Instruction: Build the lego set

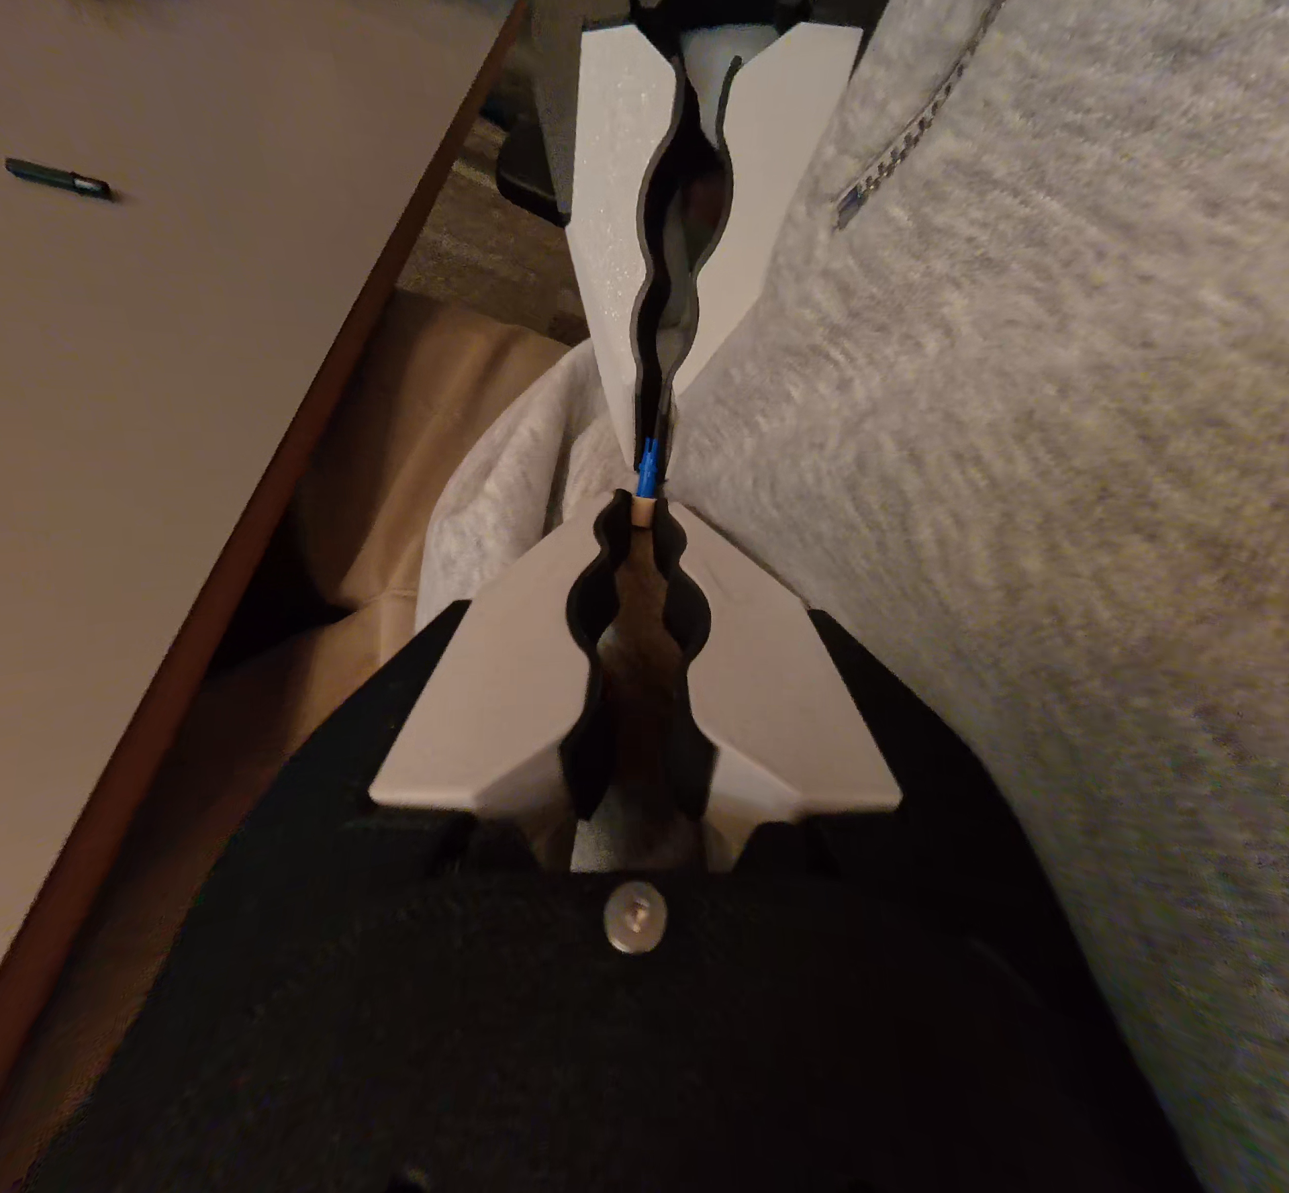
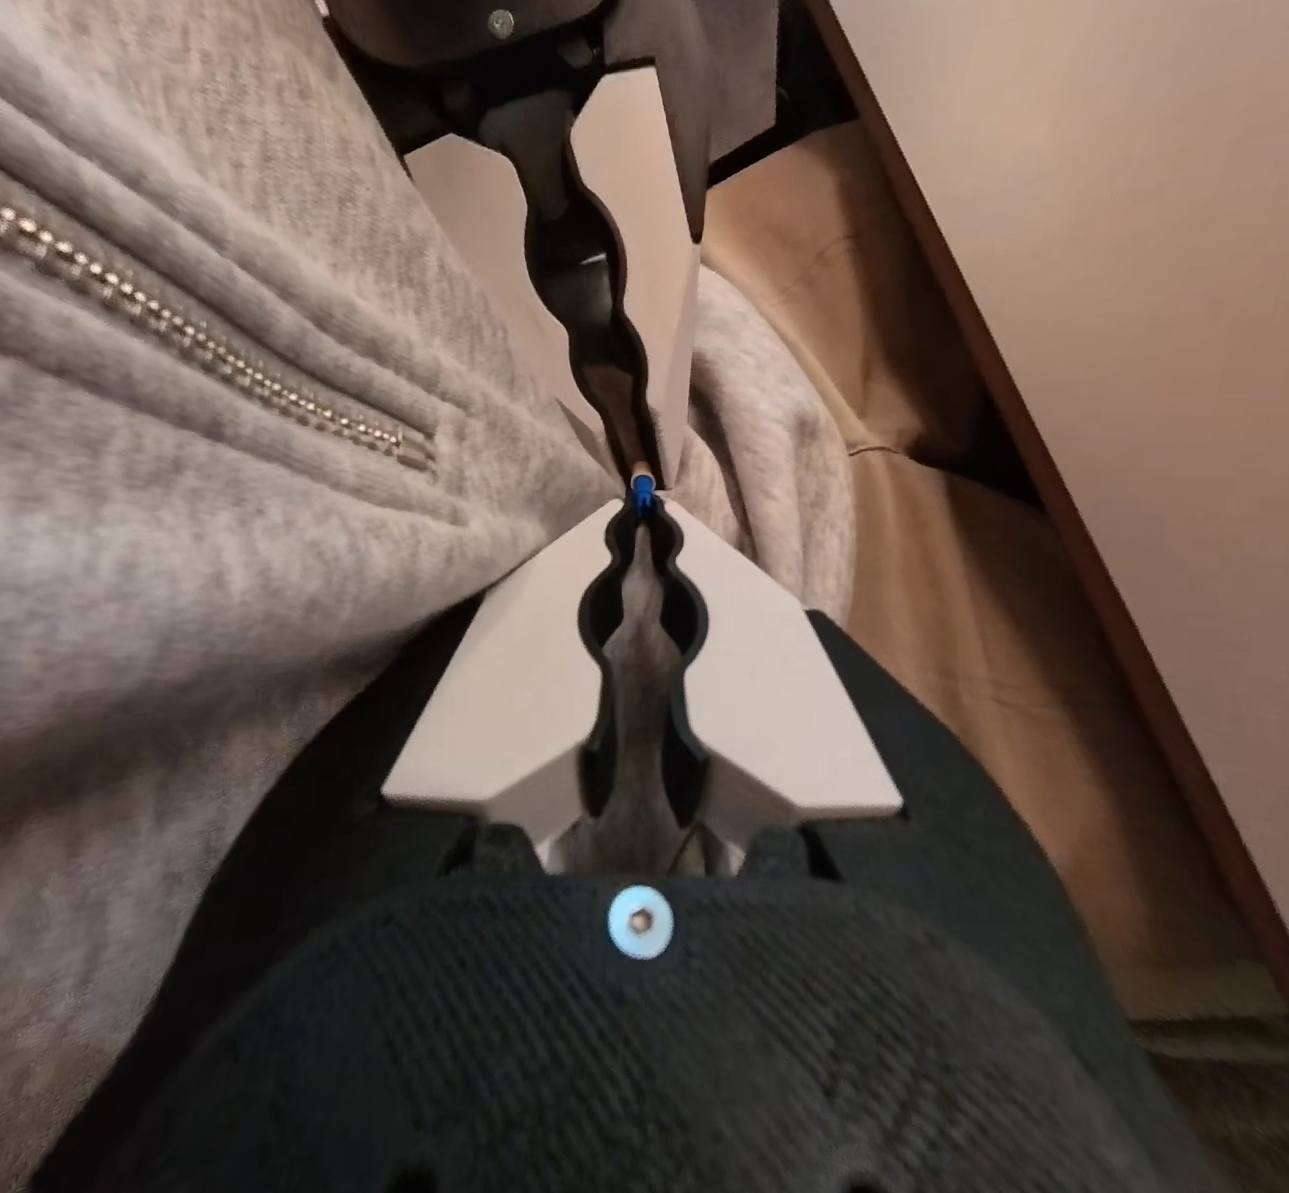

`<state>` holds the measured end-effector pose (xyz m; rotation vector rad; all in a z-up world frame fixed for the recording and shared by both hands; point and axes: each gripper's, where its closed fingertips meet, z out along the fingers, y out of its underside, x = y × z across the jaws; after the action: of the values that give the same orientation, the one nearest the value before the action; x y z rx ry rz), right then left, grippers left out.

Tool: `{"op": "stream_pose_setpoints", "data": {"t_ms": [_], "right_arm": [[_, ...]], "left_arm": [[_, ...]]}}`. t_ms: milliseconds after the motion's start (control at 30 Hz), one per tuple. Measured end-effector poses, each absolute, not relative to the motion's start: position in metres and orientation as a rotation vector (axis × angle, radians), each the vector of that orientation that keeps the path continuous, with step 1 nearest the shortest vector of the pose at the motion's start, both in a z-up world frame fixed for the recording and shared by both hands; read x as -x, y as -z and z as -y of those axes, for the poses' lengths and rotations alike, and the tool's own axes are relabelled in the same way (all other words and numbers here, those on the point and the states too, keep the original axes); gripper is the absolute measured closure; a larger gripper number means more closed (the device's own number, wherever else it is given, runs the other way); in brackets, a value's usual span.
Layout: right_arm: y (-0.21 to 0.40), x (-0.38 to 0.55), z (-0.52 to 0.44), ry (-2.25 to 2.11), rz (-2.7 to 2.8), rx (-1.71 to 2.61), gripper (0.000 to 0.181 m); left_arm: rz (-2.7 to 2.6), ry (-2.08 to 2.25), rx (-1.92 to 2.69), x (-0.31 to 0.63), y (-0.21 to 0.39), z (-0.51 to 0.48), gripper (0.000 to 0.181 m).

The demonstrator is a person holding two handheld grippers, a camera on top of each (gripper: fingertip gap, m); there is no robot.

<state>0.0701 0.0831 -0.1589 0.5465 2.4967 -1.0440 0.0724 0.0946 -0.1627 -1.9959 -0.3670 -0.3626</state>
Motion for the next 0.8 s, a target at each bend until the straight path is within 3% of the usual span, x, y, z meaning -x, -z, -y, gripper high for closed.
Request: {"op": "stream_pose_setpoints", "data": {"t_ms": [267, 333, 533, 800], "right_arm": [[0.155, -0.050, -0.080, 1.144, -2.488, -0.596, 0.179], [0.144, -0.029, -0.080, 1.300, -2.418, -0.673, 0.179], [0.122, 0.027, -0.086, 1.764, -2.147, -0.861, 0.179], [0.117, 0.074, -0.090, 2.399, -2.422, -0.652, 0.178]], "left_arm": [[0.344, 0.292, 1.969, -0.054, 0.157, -0.094, 0.177], [0.375, 0.230, 1.882, -0.034, 0.144, -0.095, 0.176], [0.581, 0.222, 1.621, 0.025, 0.120, -0.088, 0.146], [0.775, 0.266, 1.291, 0.066, 0.106, -0.090, 0.148]]}}
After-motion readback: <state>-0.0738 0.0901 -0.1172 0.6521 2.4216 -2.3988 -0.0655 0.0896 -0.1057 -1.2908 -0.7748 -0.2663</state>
